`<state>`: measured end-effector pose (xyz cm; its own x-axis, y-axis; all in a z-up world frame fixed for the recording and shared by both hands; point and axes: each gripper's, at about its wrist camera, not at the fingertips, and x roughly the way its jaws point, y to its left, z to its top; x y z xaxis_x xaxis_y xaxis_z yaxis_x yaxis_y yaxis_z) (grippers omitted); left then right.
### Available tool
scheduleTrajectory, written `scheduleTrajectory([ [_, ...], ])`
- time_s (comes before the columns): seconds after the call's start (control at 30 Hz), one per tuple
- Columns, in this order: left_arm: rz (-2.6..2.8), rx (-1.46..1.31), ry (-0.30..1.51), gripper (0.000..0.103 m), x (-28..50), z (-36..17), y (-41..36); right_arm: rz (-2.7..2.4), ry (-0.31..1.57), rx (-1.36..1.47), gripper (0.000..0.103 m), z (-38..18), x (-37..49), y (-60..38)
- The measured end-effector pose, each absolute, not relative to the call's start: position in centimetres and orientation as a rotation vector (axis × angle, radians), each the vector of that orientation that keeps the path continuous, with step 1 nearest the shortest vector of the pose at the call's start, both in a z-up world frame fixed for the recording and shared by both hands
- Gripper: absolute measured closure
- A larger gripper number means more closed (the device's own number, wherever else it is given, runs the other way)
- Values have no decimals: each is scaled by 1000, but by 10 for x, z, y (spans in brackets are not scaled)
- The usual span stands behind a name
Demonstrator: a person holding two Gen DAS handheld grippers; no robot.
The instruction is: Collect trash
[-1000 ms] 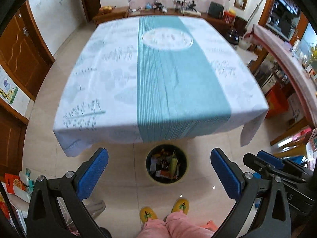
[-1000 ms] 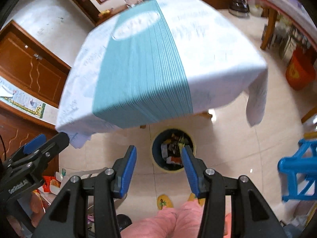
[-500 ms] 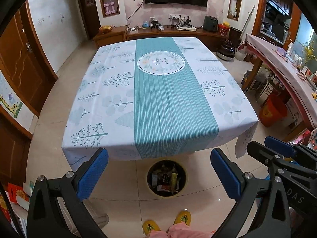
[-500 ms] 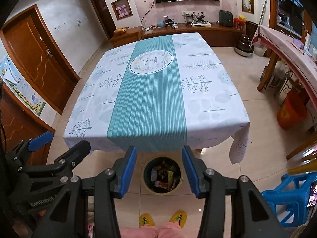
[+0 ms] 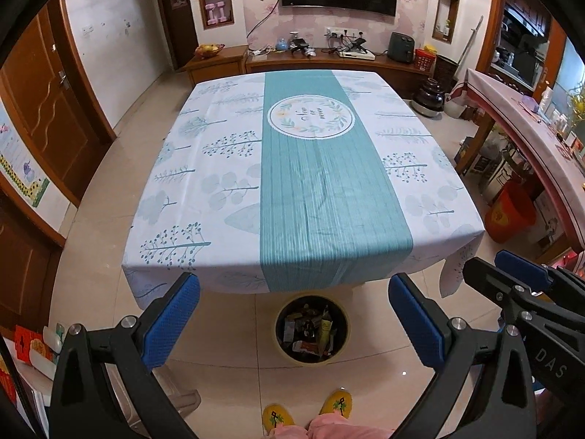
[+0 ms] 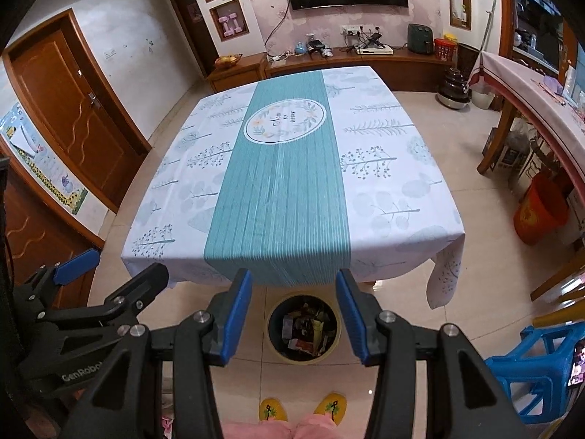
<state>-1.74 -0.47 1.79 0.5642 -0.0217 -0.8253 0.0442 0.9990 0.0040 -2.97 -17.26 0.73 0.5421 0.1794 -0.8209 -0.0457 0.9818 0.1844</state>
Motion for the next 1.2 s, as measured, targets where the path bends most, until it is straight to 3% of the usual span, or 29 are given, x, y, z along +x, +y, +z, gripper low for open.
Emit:
scheduleTrajectory([
  [1.2, -18, 11, 997, 1, -6, 5, -1, 148, 1011, 131, 55, -1, -17, -170],
])
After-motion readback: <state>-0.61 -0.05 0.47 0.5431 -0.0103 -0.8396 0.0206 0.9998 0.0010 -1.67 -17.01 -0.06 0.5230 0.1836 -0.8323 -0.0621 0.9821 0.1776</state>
